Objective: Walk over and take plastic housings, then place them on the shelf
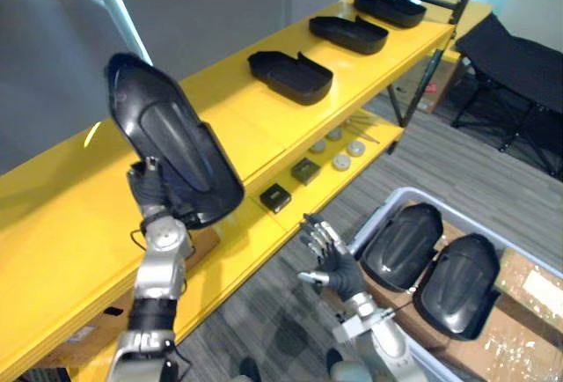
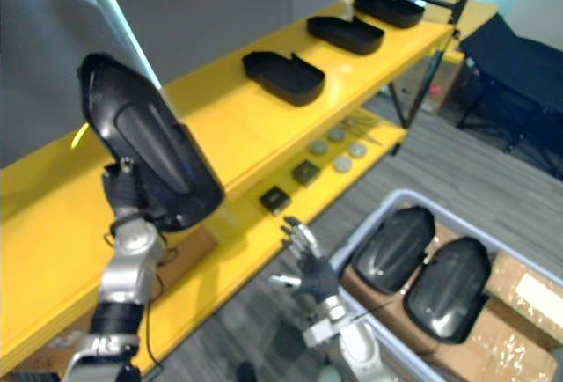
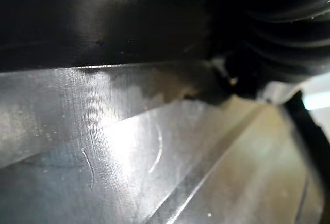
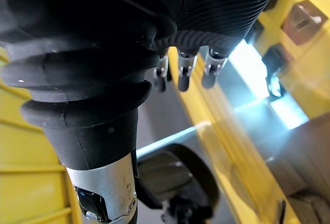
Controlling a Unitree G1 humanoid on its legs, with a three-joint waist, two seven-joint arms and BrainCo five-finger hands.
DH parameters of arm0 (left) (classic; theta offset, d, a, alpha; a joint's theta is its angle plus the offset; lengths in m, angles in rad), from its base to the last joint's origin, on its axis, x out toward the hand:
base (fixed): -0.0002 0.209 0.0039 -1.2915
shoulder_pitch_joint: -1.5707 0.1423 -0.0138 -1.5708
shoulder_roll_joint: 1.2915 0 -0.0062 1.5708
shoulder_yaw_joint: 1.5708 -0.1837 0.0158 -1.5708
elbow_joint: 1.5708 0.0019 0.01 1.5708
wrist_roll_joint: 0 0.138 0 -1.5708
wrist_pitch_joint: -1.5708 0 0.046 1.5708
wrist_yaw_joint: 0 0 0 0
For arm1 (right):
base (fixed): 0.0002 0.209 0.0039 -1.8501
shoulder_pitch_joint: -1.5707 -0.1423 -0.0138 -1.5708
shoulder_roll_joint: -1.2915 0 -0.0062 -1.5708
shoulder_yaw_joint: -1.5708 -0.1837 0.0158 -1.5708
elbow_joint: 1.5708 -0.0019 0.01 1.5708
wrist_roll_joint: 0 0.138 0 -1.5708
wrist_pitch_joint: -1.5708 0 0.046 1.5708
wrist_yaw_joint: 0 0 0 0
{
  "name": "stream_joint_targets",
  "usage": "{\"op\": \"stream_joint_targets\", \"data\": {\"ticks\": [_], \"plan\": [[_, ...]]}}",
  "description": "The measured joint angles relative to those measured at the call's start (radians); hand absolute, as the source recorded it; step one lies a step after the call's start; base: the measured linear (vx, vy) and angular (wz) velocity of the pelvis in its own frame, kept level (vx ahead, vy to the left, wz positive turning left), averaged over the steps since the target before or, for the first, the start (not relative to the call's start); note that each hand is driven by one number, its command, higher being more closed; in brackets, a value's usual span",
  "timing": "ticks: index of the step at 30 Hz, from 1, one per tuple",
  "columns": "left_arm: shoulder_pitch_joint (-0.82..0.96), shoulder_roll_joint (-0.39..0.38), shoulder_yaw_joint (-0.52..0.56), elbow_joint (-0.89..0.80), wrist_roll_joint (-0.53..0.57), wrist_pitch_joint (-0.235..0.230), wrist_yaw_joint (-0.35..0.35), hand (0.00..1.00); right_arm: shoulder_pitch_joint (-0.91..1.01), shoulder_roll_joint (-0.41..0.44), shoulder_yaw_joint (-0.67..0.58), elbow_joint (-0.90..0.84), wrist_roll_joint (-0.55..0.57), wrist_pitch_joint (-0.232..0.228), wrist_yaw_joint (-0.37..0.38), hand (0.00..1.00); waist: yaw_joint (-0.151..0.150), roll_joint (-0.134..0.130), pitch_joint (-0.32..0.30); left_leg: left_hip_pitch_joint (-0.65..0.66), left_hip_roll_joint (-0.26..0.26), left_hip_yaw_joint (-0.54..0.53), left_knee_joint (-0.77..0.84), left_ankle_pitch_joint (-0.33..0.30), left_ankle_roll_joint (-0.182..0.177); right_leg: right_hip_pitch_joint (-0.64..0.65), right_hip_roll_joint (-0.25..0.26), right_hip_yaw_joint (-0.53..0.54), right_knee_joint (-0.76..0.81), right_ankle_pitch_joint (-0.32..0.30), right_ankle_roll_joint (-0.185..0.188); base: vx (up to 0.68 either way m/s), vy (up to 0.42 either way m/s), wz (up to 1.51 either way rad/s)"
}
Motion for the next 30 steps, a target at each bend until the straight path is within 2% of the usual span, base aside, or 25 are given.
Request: {"op": "stream_joint_targets", "data": {"ticks": [2,7,12,15,19,24,27,28,30], "plan": [[-0.042,0.041,0.04,0.063,-0.039,0.008,0.002,1.0,0.004,-0.02,0.029,-0.005,0.001,0.0,0.001,0.0,-0.001,0.01,0.004,0.001,0.005,0.02,0.0,0.0,0.0,-0.009,0.004,0.014,0.005,0.001,-0.001,-0.01,-0.006,-0.16],[-0.078,0.049,0.059,0.153,-0.067,0.039,0.003,1.0,0.015,-0.05,0.064,-0.01,0.016,0.001,0.001,0.0,-0.004,0.031,0.007,-0.005,0.01,0.024,0.001,0.0,-0.001,-0.022,0.009,0.014,0.013,0.001,-0.001,-0.01,-0.005,-0.03],[-0.153,0.059,0.059,0.221,-0.067,0.121,-0.01,1.0,0.003,-0.059,0.106,-0.042,0.037,0.018,-0.01,0.0,-0.003,0.05,0.019,-0.045,0.01,0.026,0.008,0.007,-0.001,-0.074,0.009,0.013,0.047,-0.001,-0.003,0.0,0.0,0.0],[-0.218,0.091,0.049,0.254,-0.077,0.161,-0.023,1.0,-0.036,-0.062,0.127,-0.045,0.041,0.032,-0.031,0.0,-0.005,0.043,0.057,-0.078,0.011,0.026,0.022,0.014,0.0,-0.122,0.009,0.013,0.095,-0.01,-0.009,-0.05,-0.018,-0.01],[-0.266,0.112,0.039,0.282,-0.103,0.19,-0.023,1.0,-0.063,-0.074,0.135,-0.077,0.056,0.04,-0.048,0.0,-0.005,0.038,0.106,-0.116,0.008,0.025,0.029,0.025,0.001,-0.186,0.007,0.012,0.157,-0.029,-0.011,-0.07,-0.03,0.02],[-0.33,0.129,0.04,0.328,-0.148,0.221,-0.015,1.0,-0.081,-0.082,0.135,-0.087,0.069,0.045,-0.065,0.0,-0.003,0.033,0.15,-0.148,0.008,0.028,0.044,0.027,0.001,-0.237,0.005,0.011,0.209,-0.04,-0.014,-0.01,-0.007,-0.01],[-0.38,0.166,0.016,0.353,-0.163,0.226,0.004,1.0,-0.092,-0.108,0.134,-0.106,0.076,0.058,-0.065,0.0,0.0,0.029,0.169,-0.167,0.005,0.038,0.047,0.027,0.001,-0.271,-0.003,0.013,0.236,-0.054,-0.015,-0.01,-0.003,-0.03],[-0.399,0.181,0.012,0.357,-0.183,0.226,0.015,0.0,-0.092,-0.118,0.135,-0.121,0.077,0.061,-0.065,0.0,0.001,0.028,0.177,-0.177,0.004,0.041,0.05,0.027,0.001,-0.283,-0.005,0.013,0.247,-0.058,-0.013,0.0,0.0,0.0],[-0.412,0.207,0.009,0.37,-0.194,0.23,0.032,0.0,-0.094,-0.121,0.135,-0.125,0.076,0.062,-0.065,0.0,0.003,0.025,0.185,-0.188,0.004,0.046,0.051,0.027,0.001,-0.303,-0.006,0.014,0.262,-0.063,-0.013,0.0,0.0,0.0]]}}
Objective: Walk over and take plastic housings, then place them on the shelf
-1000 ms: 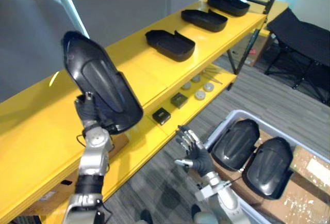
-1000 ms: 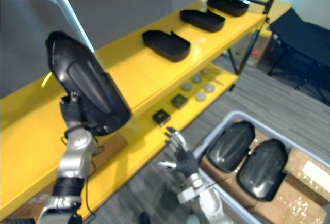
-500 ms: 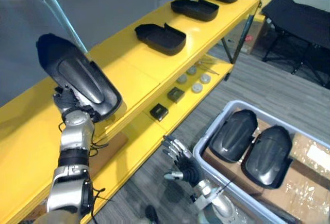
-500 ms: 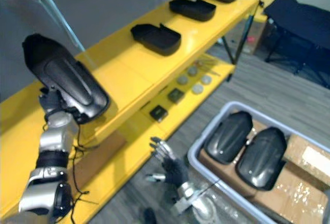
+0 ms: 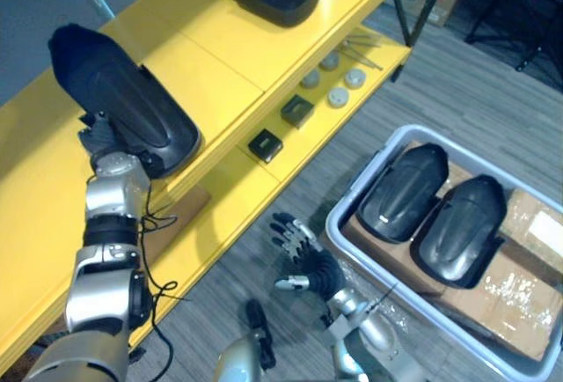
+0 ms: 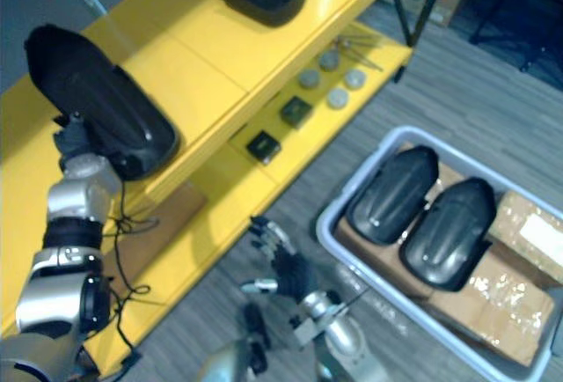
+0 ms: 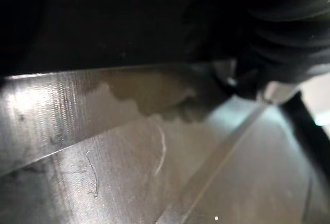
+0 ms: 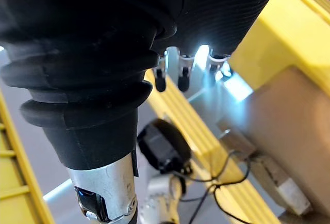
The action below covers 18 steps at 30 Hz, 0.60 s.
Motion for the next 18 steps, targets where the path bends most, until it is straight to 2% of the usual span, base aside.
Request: {"op": "stream_joint_targets", "data": {"ticks": [11,14,18], "plan": [[-0.047,0.031,-0.002,0.042,-0.041,0.007,0.008,0.0,-0.002,-0.005,0.0,-0.002,0.0,0.004,-0.003,0.0,0.025,-0.001,0.021,-0.019,-0.001,-0.002,0.009,-0.003,-0.002,-0.019,-0.008,-0.019,0.024,-0.011,-0.002,0.01,-0.011,0.03],[-0.047,0.031,-0.002,0.049,-0.042,-0.004,0.022,0.0,-0.002,-0.005,0.0,-0.002,0.0,0.004,-0.005,0.0,0.025,-0.001,0.021,-0.018,-0.003,-0.002,0.011,-0.004,-0.002,-0.019,-0.013,-0.026,0.029,-0.013,-0.002,0.0,-0.011,0.04],[-0.047,0.031,-0.002,0.061,-0.095,-0.034,0.047,0.0,0.004,-0.005,0.001,-0.002,0.0,0.003,-0.022,0.0,0.025,-0.001,0.021,-0.009,-0.005,-0.002,0.013,-0.004,-0.001,-0.007,-0.017,-0.03,0.029,-0.014,-0.002,0.0,0.0,0.0]]}}
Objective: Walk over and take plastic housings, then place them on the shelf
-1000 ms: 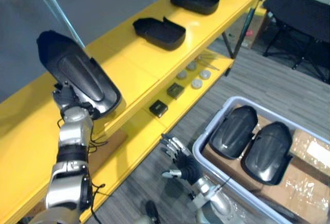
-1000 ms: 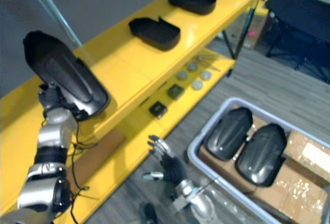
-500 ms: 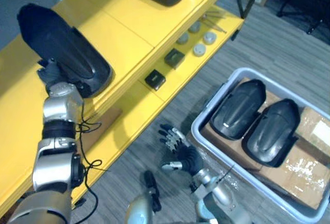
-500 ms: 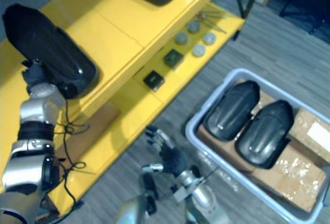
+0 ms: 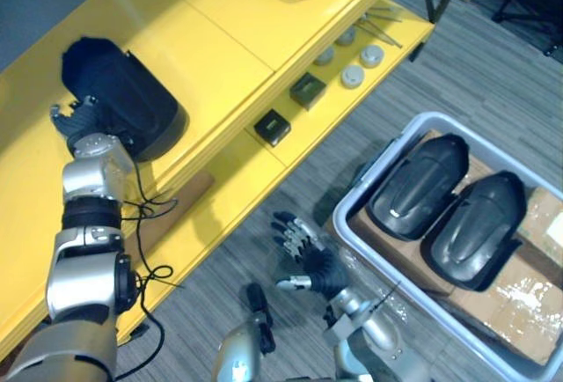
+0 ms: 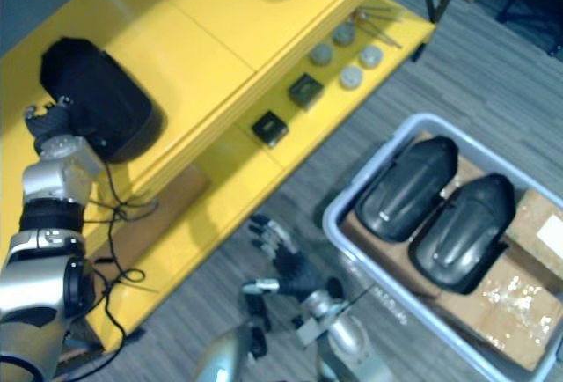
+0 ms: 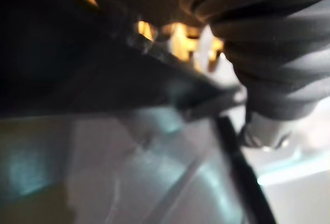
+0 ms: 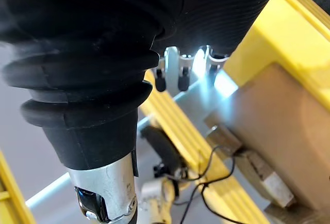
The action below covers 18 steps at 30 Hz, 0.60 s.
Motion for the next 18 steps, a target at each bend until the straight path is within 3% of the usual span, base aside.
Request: {"op": "stream_joint_targets", "data": {"ticks": [4,7,9,10,13,15,18], "plan": [[0.0,-0.001,-0.001,0.003,-0.074,-0.071,0.016,0.0,0.015,0.0,0.0,0.001,0.0,-0.005,-0.001,0.0,-0.001,0.0,0.001,0.018,0.0,0.0,0.0,0.0,0.0,0.017,-0.001,-0.003,0.0,0.0,0.0,0.0,0.0,0.0],[0.001,0.0,-0.001,0.002,-0.103,-0.145,0.02,0.0,0.036,-0.001,0.0,0.001,-0.014,-0.033,0.004,0.0,-0.003,-0.001,0.0,0.059,-0.001,-0.001,-0.007,-0.005,0.002,0.062,-0.006,-0.026,-0.008,-0.006,-0.002,0.0,0.0,0.0],[0.001,0.002,-0.001,0.001,-0.102,-0.226,0.02,0.0,0.039,-0.003,0.0,0.001,-0.062,-0.055,0.04,0.0,-0.003,-0.001,0.0,0.089,-0.001,-0.005,-0.013,-0.008,0.002,0.096,-0.007,-0.034,-0.017,-0.009,-0.003,0.0,-0.002,0.02],[0.001,0.002,-0.001,0.001,-0.102,-0.237,0.02,0.0,0.039,-0.003,0.0,0.001,-0.068,-0.059,0.047,0.0,-0.004,0.0,0.0,0.091,-0.001,-0.007,-0.013,-0.008,0.002,0.1,-0.007,-0.037,-0.019,-0.009,-0.003,0.0,-0.004,0.14],[0.011,0.003,-0.039,-0.016,-0.085,-0.336,0.008,0.0,0.018,-0.009,-0.001,0.011,-0.123,-0.109,0.085,0.0,-0.01,-0.001,-0.001,0.124,-0.009,-0.05,-0.025,-0.003,0.001,0.159,-0.018,-0.083,-0.032,-0.019,0.0,0.02,-0.005,0.35],[0.102,0.004,-0.075,-0.118,-0.07,-0.432,-0.016,0.0,-0.039,-0.016,-0.022,0.038,-0.17,-0.144,0.083,0.0,-0.004,-0.003,-0.011,0.142,-0.011,-0.087,-0.033,0.001,-0.001,0.209,-0.021,-0.127,-0.059,-0.02,0.0,0.05,-0.021,0.48],[0.337,-0.021,-0.066,-0.349,-0.013,-0.514,-0.064,0.0,-0.145,-0.014,-0.132,0.085,-0.201,-0.165,0.043,0.0,0.015,-0.009,-0.059,0.154,-0.016,-0.155,-0.047,0.011,-0.002,0.274,-0.02,-0.197,-0.101,-0.019,0.0,0.09,-0.028,0.61]]}}
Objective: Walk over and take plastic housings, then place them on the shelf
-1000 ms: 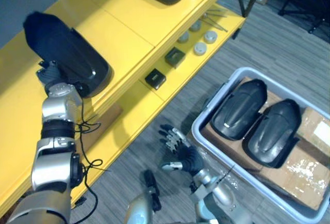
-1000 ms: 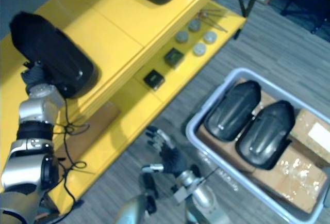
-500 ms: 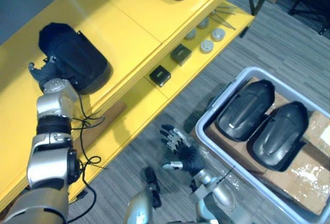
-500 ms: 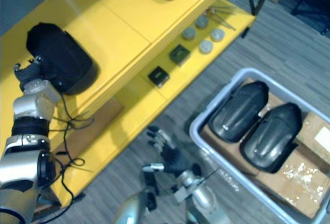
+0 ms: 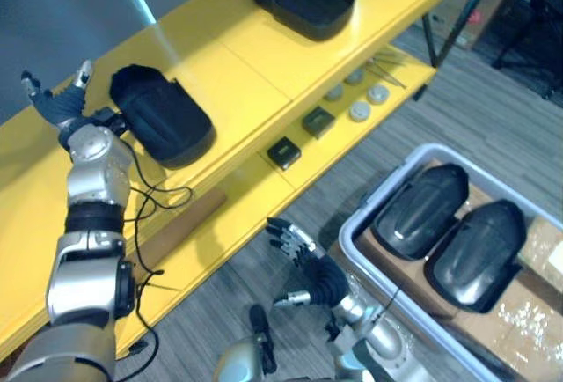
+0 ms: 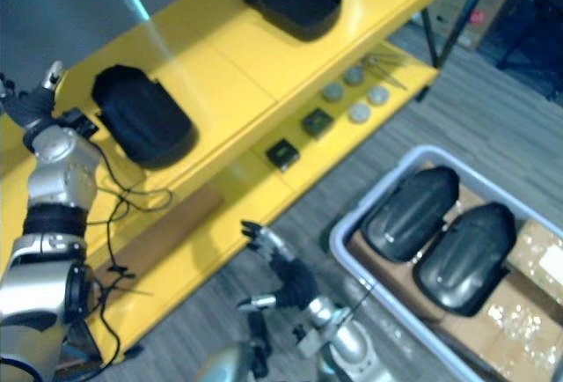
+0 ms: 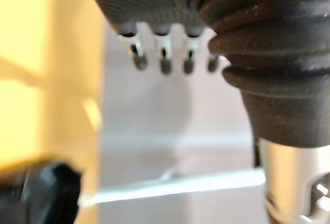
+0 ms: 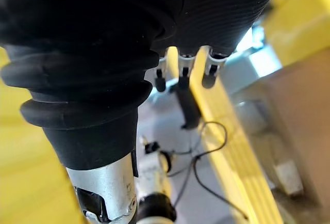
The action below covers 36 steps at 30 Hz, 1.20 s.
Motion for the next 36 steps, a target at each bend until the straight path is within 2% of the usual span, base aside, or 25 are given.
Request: {"op": "stream_joint_targets", "data": {"ticks": [1,2,3,6,8,11,14,16,17,18,20,25,28,30,32,36], "plan": [[0.049,-0.018,0.01,-0.055,0.009,-0.009,-0.013,0.0,-0.015,0.0,-0.034,0.005,0.001,0.0,-0.009,0.0,0.013,-0.002,-0.01,0.009,0.0,-0.011,-0.002,0.0,0.0,0.019,0.0,-0.016,-0.01,0.0,0.0,0.1,-0.031,0.66],[0.154,-0.061,0.039,-0.177,0.034,-0.012,-0.033,0.0,-0.041,-0.001,-0.097,0.011,0.0,0.0,-0.027,1.0,0.039,-0.004,-0.04,0.025,-0.002,-0.035,-0.011,0.0,0.0,0.057,0.001,-0.05,-0.034,0.0,0.0,0.1,-0.02,0.59],[0.259,-0.099,0.07,-0.275,0.055,-0.015,-0.058,0.0,-0.077,-0.002,-0.148,0.02,0.001,0.002,-0.045,1.0,0.062,-0.007,-0.067,0.039,-0.005,-0.057,-0.018,0.001,-0.001,0.093,0.001,-0.076,-0.056,0.0,0.0,0.1,-0.019,0.61],[0.433,-0.177,0.123,-0.403,0.092,-0.018,-0.113,0.0,-0.152,-0.003,-0.192,0.066,-0.011,0.013,-0.067,1.0,0.098,-0.011,-0.112,0.048,-0.012,-0.097,-0.02,0.001,-0.001,0.141,0.001,-0.123,-0.088,0.001,0.001,0.06,-0.011,0.51],[0.57,-0.25,0.128,-0.472,0.093,-0.013,-0.157,0.0,-0.206,0.002,-0.193,0.135,-0.074,0.061,-0.124,1.0,0.131,-0.012,-0.125,0.06,-0.021,-0.133,-0.029,0.009,-0.007,0.179,0.001,-0.159,-0.114,0.002,0.002,-0.02,-0.025,0.41],[0.704,-0.335,0.096,-0.48,0.099,0.002,-0.217,0.0,-0.24,0.046,-0.191,0.247,-0.12,0.116,-0.194,1.0,0.163,-0.01,-0.131,0.05,-0.025,-0.15,-0.052,0.029,-0.004,0.18,0.001,-0.183,-0.129,0.013,0.004,-0.08,-0.01,0.24],[0.82,-0.411,0.05,-0.479,0.116,0.001,-0.3,0.0,-0.242,0.057,-0.195,0.301,-0.154,0.138,-0.25,1.0,0.177,-0.012,-0.131,0.043,-0.032,-0.162,-0.084,0.052,0.008,0.176,0.0,-0.194,-0.148,0.032,0.008,-0.07,0.021,0.14],[0.852,-0.424,0.018,-0.474,0.117,-0.001,-0.349,0.0,-0.251,0.057,-0.198,0.332,-0.156,0.138,-0.262,1.0,0.178,-0.016,-0.131,0.033,-0.038,-0.173,-0.084,0.06,0.015,0.174,-0.004,-0.208,-0.152,0.037,0.013,-0.07,0.033,0.18],[0.871,-0.426,-0.008,-0.451,0.142,-0.006,-0.407,0.0,-0.281,0.058,-0.199,0.382,-0.158,0.138,-0.26,1.0,0.181,-0.016,-0.131,0.033,-0.043,-0.172,-0.089,0.062,0.018,0.175,-0.009,-0.209,-0.153,0.04,0.016,-0.07,0.033,0.11],[0.874,-0.425,-0.02,-0.434,0.157,-0.007,-0.432,0.0,-0.297,0.058,-0.2,0.404,-0.157,0.138,-0.26,1.0,0.183,-0.015,-0.13,0.032,-0.044,-0.171,-0.089,0.061,0.018,0.175,-0.011,-0.209,-0.153,0.04,0.017,-0.07,0.033,0.01],[0.869,-0.416,-0.068,-0.354,0.163,-0.005,-0.485,0.0,-0.361,0.058,-0.201,0.466,-0.153,0.137,-0.258,1.0,0.188,-0.015,-0.13,0.018,-0.045,-0.168,-0.089,0.063,0.02,0.164,-0.012,-0.209,-0.159,0.044,0.02,-0.06,0.018,0.02],[0.863,-0.411,-0.125,-0.143,0.189,0.0,-0.498,0.0,-0.455,0.048,-0.202,0.545,-0.148,0.136,-0.235,1.0,0.201,-0.025,-0.106,-0.007,-0.044,-0.162,-0.088,0.079,0.022,0.139,-0.013,-0.211,-0.155,0.053,0.02,0.0,0.001,0.02],[0.861,-0.41,-0.142,-0.056,0.175,0.006,-0.568,0.0,-0.533,0.03,-0.217,0.599,-0.119,0.135,-0.213,1.0,0.211,-0.004,-0.058,-0.024,-0.048,-0.168,-0.085,0.086,0.023,0.112,-0.022,-0.213,-0.124,0.045,0.018,-0.01,0.005,0.08],[0.841,-0.405,-0.195,0.038,0.106,0.039,-0.686,0.0,-0.615,0.011,-0.253,0.626,-0.101,0.13,-0.194,1.0,0.211,0.035,-0.009,-0.037,-0.055,-0.169,-0.085,0.093,0.025,0.081,-0.037,-0.213,-0.078,0.03,0.022,-0.04,0.016,0.03],[0.838,-0.405,-0.229,0.106,0.079,0.073,-0.753,0.0,-0.661,0.002,-0.267,0.648,-0.087,0.13,-0.178,1.0,0.21,0.05,0.017,-0.038,-0.062,-0.169,-0.085,0.096,0.027,0.067,-0.052,-0.212,-0.043,0.011,0.026,-0.02,0.013,0.04],[0.835,-0.404,-0.248,0.208,0.066,0.084,-0.781,0.0,-0.706,-0.002,-0.267,0.682,-0.071,0.128,-0.166,1.0,0.211,0.051,0.037,-0.06,-0.064,-0.171,-0.084,0.1,0.023,0.018,-0.065,-0.211,0.017,-0.021,0.021,0.01,-0.034,0.04]]}}
